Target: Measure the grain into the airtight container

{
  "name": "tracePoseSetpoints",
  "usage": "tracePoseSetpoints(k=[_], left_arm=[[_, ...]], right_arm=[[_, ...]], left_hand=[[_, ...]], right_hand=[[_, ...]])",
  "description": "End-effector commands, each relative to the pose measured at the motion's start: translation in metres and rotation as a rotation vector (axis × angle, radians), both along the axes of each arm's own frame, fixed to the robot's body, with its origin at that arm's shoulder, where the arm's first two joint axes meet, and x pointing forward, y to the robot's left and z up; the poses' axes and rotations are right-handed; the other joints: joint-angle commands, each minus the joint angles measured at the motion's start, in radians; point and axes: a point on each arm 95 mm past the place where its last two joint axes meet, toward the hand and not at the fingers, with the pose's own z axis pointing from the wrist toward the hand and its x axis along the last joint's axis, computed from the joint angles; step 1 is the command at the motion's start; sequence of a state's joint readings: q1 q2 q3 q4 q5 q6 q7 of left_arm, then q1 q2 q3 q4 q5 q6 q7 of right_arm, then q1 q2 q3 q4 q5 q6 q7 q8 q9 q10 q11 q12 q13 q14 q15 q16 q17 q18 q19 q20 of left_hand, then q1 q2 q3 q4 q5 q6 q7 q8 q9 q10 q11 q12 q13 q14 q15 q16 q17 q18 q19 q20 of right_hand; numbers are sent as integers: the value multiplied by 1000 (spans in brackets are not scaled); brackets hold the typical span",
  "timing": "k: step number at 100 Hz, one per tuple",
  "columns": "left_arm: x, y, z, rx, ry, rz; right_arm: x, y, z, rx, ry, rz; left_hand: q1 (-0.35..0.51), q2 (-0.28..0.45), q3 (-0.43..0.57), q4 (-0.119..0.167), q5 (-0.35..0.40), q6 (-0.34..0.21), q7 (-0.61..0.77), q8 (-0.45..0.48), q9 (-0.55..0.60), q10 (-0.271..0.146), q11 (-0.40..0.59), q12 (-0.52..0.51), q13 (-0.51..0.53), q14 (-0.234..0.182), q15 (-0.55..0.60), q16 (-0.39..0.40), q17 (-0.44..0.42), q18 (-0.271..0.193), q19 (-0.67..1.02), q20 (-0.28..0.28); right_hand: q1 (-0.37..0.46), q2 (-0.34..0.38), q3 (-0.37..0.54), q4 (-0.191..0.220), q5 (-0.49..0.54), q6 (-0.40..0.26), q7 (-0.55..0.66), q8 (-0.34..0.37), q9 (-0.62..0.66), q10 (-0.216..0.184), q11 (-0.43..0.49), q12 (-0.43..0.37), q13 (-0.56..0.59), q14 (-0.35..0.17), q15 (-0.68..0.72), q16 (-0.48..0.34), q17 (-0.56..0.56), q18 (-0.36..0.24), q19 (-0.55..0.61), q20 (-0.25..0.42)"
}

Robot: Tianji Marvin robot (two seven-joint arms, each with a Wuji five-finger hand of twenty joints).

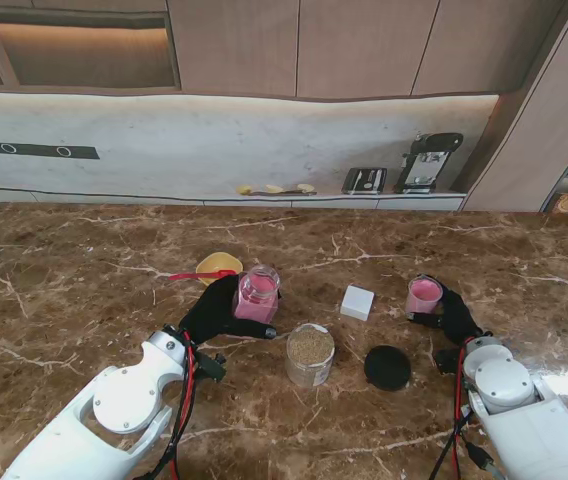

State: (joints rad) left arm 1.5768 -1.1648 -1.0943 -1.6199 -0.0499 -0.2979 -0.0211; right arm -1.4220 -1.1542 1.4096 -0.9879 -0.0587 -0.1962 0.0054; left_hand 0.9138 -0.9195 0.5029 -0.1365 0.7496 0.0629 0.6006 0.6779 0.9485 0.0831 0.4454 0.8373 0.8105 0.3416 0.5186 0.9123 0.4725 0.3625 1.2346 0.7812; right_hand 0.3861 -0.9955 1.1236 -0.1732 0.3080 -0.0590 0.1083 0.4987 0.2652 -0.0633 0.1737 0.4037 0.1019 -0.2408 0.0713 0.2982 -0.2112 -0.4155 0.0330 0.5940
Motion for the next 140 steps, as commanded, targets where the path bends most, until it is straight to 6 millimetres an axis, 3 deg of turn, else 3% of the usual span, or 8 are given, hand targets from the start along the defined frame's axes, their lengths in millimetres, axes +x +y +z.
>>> tracePoseSetpoints(k=[1, 13, 26, 40, 52, 111, 123, 140], left_arm=[[-1, 0, -2, 3, 5, -3], [-1, -1, -2, 1, 3, -3], [-1, -1, -2, 1, 3, -2], [-2, -1, -3, 3, 6, -3], [-2, 0, -2, 3, 4, -2], [-2, -4, -3, 0, 8, -13], [-2, -4, -3, 0, 6, -12], [-3, -4, -3, -4, 7, -6]], right_arm=[[-34, 14, -48, 34, 138, 6], [-32, 21, -49, 29, 113, -23], [-30, 27, -51, 12, 96, -25], [-26, 30, -50, -11, 83, -39], [-24, 27, -48, -54, 75, -62], [-43, -10, -38, -82, -2, -188], [-45, -9, -36, -76, -5, -155], [-42, 6, -33, -80, 8, -115]], left_hand=[[271, 594, 234, -4, 236, -197, 403, 23, 55, -105, 117, 29, 89, -70, 182, 44, -10, 0, 24, 18], [269, 592, 235, -5, 235, -198, 403, 22, 56, -106, 118, 28, 91, -71, 182, 44, -10, 0, 24, 19], [268, 591, 237, -5, 236, -198, 404, 22, 56, -104, 118, 28, 92, -72, 182, 44, -10, 1, 24, 19], [268, 591, 238, -6, 236, -199, 405, 22, 58, -103, 119, 29, 94, -71, 183, 44, -9, 0, 24, 19], [268, 590, 239, -7, 235, -200, 404, 21, 58, -100, 118, 29, 95, -71, 183, 44, -8, 2, 25, 19], [268, 592, 239, -7, 235, -194, 403, 20, 56, -101, 116, 30, 90, -68, 183, 45, -10, 2, 25, 21], [269, 592, 238, -7, 235, -195, 404, 21, 57, -102, 117, 30, 90, -68, 184, 45, -10, 0, 25, 22], [268, 591, 239, -7, 235, -196, 404, 20, 58, -102, 117, 29, 92, -69, 184, 45, -10, 1, 25, 23]], right_hand=[[-83, -93, 70, -49, -45, 0, -22, 19, -58, 41, -12, -9, 12, 160, 34, 26, 180, 388, 373, 56], [-147, -157, 135, -67, -96, 74, -25, 52, -97, 48, 3, -3, 1, 159, 39, 27, 180, 378, 374, 57], [-138, -165, 143, -71, -68, 44, 9, 89, -100, 50, 32, 5, 1, 162, 44, 28, 178, 379, 374, 57], [-65, -24, 54, -48, 6, 39, 108, 147, -64, 53, 76, 19, 36, 168, 75, 36, 194, 389, 382, 55], [18, 96, -28, -19, -3, 49, 83, 132, -44, 52, 100, 20, 75, 179, 107, 45, 214, 407, 395, 52], [76, 298, -70, 19, 35, 53, 83, 96, 54, 40, 129, 7, 184, 194, 156, 62, 244, 443, 420, 53], [86, 189, -81, 12, -25, 76, 50, 68, -9, 45, 98, -6, 113, 184, 123, 52, 209, 428, 405, 47], [-106, 19, 26, -44, -184, 170, -83, 68, -119, 55, -34, -40, -3, 162, 31, 22, 132, 375, 366, 55]])
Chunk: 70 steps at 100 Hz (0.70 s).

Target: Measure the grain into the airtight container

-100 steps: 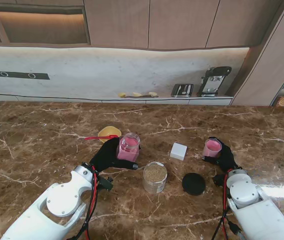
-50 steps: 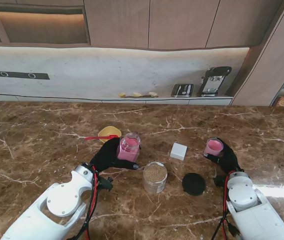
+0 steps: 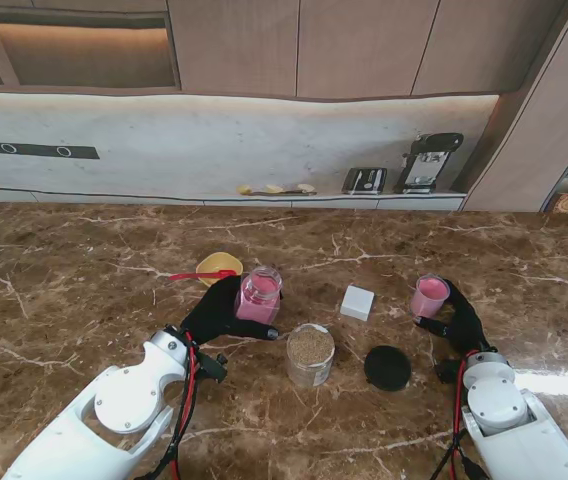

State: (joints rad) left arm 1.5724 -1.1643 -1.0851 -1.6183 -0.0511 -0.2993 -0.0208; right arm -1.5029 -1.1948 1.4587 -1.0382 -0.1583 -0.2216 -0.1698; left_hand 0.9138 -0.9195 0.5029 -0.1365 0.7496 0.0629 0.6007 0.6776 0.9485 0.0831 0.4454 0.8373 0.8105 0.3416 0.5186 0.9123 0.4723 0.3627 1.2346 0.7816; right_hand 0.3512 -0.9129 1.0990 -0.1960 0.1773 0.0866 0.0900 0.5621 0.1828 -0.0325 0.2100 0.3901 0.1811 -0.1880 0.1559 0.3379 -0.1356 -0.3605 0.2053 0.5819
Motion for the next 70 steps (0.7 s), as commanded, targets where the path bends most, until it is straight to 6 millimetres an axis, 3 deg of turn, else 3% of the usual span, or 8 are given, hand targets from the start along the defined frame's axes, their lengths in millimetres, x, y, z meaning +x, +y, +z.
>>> tracePoseSetpoints(k=[1, 8, 13, 29, 39, 48, 61, 70], left_arm=[[-2, -1, -3, -3, 7, 2], [-3, -1, -3, -4, 7, 2], [-3, -1, -3, -5, 8, 3], [-3, 0, -3, -5, 8, 7], [-3, 1, -3, -4, 8, 9], [-4, 2, -3, -3, 8, 10], [-4, 3, -2, -2, 7, 12], [-4, 3, -2, -2, 7, 13]], right_arm=[[-19, 7, -27, 2, 92, -7], [-17, 15, -29, 0, 96, -14], [-14, 21, -29, -13, 91, -24], [-2, 39, -32, -33, 36, -117], [4, 47, -33, -39, 21, -140], [7, 51, -33, -33, 23, -153], [12, 54, -34, -28, 30, -170], [13, 55, -36, -22, 37, -168]], left_hand=[[268, 592, 239, -7, 235, -196, 404, 21, 57, -102, 116, 29, 91, -68, 183, 45, -10, 1, 25, 22], [267, 590, 239, -7, 235, -198, 404, 21, 58, -103, 116, 29, 92, -69, 184, 45, -9, -1, 25, 22], [268, 591, 240, -7, 235, -198, 404, 21, 57, -102, 116, 29, 92, -68, 184, 44, -9, 0, 25, 22], [267, 591, 240, -7, 235, -199, 404, 21, 58, -101, 117, 29, 93, -69, 184, 44, -8, 0, 26, 23], [268, 592, 240, -7, 234, -199, 404, 20, 58, -102, 116, 29, 94, -69, 184, 44, -9, 1, 25, 23], [268, 591, 241, -7, 235, -196, 404, 20, 59, -100, 116, 29, 94, -69, 183, 44, -10, 2, 24, 23], [268, 590, 241, -7, 235, -198, 403, 20, 58, -98, 116, 30, 93, -70, 182, 43, -11, 3, 25, 24], [269, 591, 242, -7, 235, -195, 403, 20, 58, -98, 116, 30, 92, -70, 182, 44, -13, 5, 24, 24]], right_hand=[[-75, -68, 56, -22, -47, 28, -89, -6, -38, 25, -85, -26, -84, 109, -62, -19, 53, 318, 192, 68], [-93, -102, 82, -33, -19, 57, -142, -319, -51, 33, -186, 7, -96, 108, -116, -9, 50, 310, 155, 86], [-107, -116, 98, -34, -11, 67, -144, -449, -52, 38, -202, -13, -101, 107, -131, 0, 50, 307, 147, 98], [-116, -132, 109, -35, -2, 69, -135, -477, -50, 42, -212, -36, -100, 106, -135, -1, 50, 300, 141, 102], [-111, -132, 110, -33, -49, 21, -74, -27, -52, 42, -206, -42, -101, 107, -123, 17, 52, 298, 149, 122], [-89, -118, 93, -31, -86, -34, 35, 221, -54, 36, -186, 5, -96, 108, -104, 23, 53, 297, 162, 120], [-63, -84, 69, -24, -122, -103, 221, 525, -58, 28, -145, 114, -86, 103, -69, 21, 59, 301, 183, 109], [-5, 18, 0, -5, 80, -210, 283, 537, -13, 18, -66, 135, -71, 105, -25, 25, 69, 314, 195, 102]])
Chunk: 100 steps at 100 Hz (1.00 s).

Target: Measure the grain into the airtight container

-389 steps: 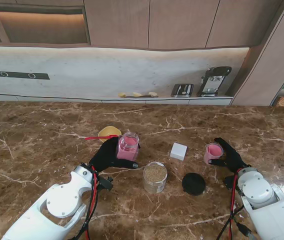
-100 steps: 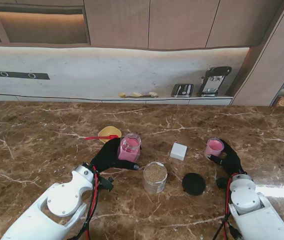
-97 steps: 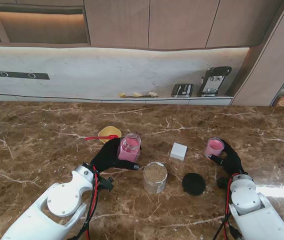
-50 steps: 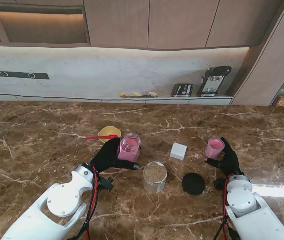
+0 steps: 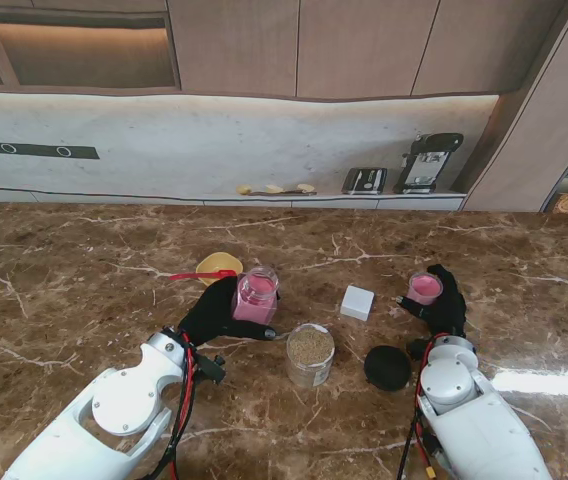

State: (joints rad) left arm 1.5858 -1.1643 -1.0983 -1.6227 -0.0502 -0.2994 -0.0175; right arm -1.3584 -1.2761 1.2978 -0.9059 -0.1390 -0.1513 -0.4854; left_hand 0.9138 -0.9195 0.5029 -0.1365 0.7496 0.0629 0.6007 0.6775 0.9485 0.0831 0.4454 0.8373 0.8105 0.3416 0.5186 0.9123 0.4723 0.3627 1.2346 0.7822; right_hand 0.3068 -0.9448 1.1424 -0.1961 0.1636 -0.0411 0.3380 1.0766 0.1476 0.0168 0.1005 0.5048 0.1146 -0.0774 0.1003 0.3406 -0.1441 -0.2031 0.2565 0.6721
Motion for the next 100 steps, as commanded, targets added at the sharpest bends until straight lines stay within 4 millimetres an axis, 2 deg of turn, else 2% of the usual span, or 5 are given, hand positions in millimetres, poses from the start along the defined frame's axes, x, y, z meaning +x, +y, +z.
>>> tracePoseSetpoints(k=[1, 10, 35, 77, 100], left_arm=[[-2, -1, -1, 1, 3, -1], [-2, 0, -1, 3, 4, -1], [-2, 2, 0, 8, 4, 0], [-2, 0, -1, 14, 9, -7], [-2, -2, -2, 13, 12, -9]], right_arm=[[-20, 10, -33, 23, 107, 18], [-20, 10, -34, 38, 113, 32], [-21, 4, -34, 115, 161, 133], [-25, -7, -33, 125, 143, 132], [-23, -10, -33, 93, 157, 160]], left_hand=[[268, 590, 241, -8, 234, -195, 403, 20, 58, -99, 116, 30, 92, -70, 182, 44, -13, 5, 24, 24], [269, 590, 242, -8, 233, -196, 402, 20, 57, -98, 115, 31, 92, -69, 182, 44, -15, 5, 23, 24], [270, 589, 244, -8, 231, -193, 400, 19, 55, -97, 114, 30, 90, -69, 181, 44, -18, 5, 24, 27], [268, 588, 247, -10, 230, -194, 400, 19, 56, -99, 114, 30, 93, -72, 181, 44, -16, 5, 24, 30], [267, 588, 247, -11, 228, -197, 400, 19, 56, -98, 114, 30, 93, -73, 181, 44, -15, 4, 24, 30]], right_hand=[[47, 65, -54, -3, 108, -89, 39, 18, 25, -31, 52, 19, -2, -6, 35, 22, 79, 158, 146, 11], [134, 214, -128, 33, 309, -163, 97, -58, 79, -48, 146, -10, 17, -9, 77, 21, 87, 169, 155, 5], [284, 419, 92, 106, 342, -100, -28, -434, 172, -61, 210, -83, 58, -19, 115, 23, 78, 175, 156, 6], [141, 339, 147, 130, 193, 5, -108, -552, 181, -50, 184, -95, 115, 5, 107, 28, 110, 202, 167, 14], [127, 47, -73, 16, 145, 27, -117, -562, 138, -41, 164, -96, 86, 13, 91, 24, 108, 200, 162, 4]])
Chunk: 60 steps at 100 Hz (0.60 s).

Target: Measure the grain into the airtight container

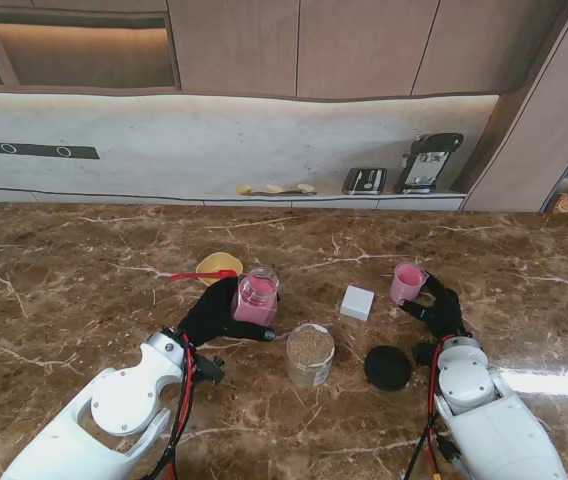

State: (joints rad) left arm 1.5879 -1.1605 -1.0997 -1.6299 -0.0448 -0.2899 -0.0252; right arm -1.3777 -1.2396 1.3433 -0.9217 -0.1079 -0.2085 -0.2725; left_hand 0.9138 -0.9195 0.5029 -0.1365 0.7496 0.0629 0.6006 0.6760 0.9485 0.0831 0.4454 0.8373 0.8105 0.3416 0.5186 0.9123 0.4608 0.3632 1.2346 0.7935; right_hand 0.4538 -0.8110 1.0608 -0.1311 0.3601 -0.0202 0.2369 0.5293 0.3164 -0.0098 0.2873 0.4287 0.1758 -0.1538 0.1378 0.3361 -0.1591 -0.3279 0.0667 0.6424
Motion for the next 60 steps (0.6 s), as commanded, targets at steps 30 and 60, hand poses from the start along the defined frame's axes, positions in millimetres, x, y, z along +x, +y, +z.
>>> tracePoseSetpoints(k=[30, 60], left_arm=[[0, -2, -2, 7, 5, -4], [0, 0, -2, 17, 9, 2]], right_arm=[[-2, -2, -28, 73, 196, 106], [8, -3, -28, 114, 275, 197]], left_hand=[[269, 588, 245, -12, 226, -195, 399, 20, 56, -93, 113, 31, 93, -72, 181, 44, -6, 6, 22, 19], [270, 589, 244, -11, 227, -193, 398, 20, 55, -92, 112, 32, 91, -71, 180, 44, -12, 9, 21, 21]], right_hand=[[-66, -252, 106, -78, -136, -32, -46, 70, -160, -5, -48, -15, -72, 75, -1, 5, 88, 285, 330, 30], [-63, -273, 106, -82, -18, -210, 18, 209, -190, -5, -237, -4, -95, 67, -144, -67, 74, 264, 271, 25]])
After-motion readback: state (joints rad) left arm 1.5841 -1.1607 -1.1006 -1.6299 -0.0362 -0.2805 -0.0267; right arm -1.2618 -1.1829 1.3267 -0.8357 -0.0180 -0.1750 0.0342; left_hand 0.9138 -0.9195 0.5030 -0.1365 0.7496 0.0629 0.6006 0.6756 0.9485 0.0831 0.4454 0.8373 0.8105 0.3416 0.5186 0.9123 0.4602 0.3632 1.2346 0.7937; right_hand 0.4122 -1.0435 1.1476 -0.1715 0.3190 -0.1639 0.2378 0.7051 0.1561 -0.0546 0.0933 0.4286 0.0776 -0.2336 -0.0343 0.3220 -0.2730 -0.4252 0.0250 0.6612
